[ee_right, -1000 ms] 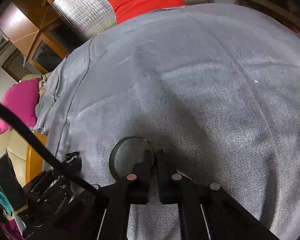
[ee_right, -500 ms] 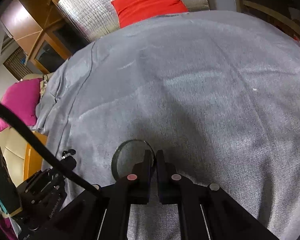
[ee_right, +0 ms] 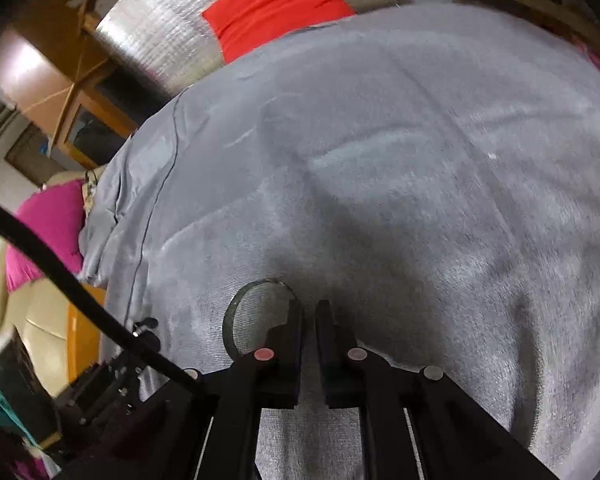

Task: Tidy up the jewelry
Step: 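Lift the black ring item with the left gripper while the right lifts the bangle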

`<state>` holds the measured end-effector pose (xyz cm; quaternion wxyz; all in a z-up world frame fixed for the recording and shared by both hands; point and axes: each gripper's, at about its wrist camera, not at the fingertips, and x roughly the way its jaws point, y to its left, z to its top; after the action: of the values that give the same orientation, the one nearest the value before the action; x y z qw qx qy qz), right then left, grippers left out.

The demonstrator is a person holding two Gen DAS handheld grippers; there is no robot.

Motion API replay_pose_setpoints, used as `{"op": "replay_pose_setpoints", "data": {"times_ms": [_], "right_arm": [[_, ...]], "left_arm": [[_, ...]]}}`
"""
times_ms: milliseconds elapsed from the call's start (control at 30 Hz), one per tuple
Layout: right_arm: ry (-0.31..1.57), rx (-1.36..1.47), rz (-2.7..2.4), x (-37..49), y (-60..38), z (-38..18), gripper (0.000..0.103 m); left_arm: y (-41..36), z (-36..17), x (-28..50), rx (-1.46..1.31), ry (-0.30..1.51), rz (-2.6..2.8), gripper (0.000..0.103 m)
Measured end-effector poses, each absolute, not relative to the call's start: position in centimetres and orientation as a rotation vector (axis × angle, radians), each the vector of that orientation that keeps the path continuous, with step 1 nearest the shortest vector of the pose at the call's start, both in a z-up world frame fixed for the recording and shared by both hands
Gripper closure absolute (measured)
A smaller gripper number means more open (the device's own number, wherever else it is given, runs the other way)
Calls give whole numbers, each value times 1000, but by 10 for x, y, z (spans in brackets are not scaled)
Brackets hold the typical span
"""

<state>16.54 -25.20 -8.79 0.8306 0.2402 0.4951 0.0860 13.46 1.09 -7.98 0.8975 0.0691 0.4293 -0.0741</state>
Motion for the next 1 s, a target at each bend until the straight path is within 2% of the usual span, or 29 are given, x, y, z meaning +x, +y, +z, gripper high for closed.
{"op": "replay_pose_setpoints", "data": {"times_ms": [100, 200, 233, 267, 333, 433, 533, 667, 800, 833, 1000], "right_arm": [[1054, 530, 176, 165, -258, -89, 91], [1054, 531, 209, 165, -253, -88, 71], [1051, 523, 221, 165, -249, -86, 57], [1044, 508, 236, 165, -244, -84, 48], [1033, 476, 251, 164, -235, -81, 42], [1045, 426, 257, 166, -222, -82, 40], [1034, 360, 256, 168, -208, -82, 31], [1015, 228, 233, 168, -188, -83, 27], [990, 49, 200, 164, -167, -87, 28], [980, 0, 185, 162, -163, -88, 38], [955, -66, 153, 159, -157, -89, 38]], "left_arm": [[12, -81, 136, 127, 902, -159, 92], [14, -80, 136, 120, 898, -156, 92], [14, -79, 137, 118, 896, -156, 92], [15, -79, 137, 116, 896, -156, 92], [18, -78, 138, 116, 897, -157, 92], [25, -79, 140, 106, 904, -156, 92], [34, -80, 141, 88, 914, -161, 92], [43, -80, 141, 80, 921, -176, 92], [51, -78, 137, 75, 917, -205, 92], [52, -78, 137, 79, 915, -209, 92], [56, -78, 136, 76, 917, -226, 92]]}}
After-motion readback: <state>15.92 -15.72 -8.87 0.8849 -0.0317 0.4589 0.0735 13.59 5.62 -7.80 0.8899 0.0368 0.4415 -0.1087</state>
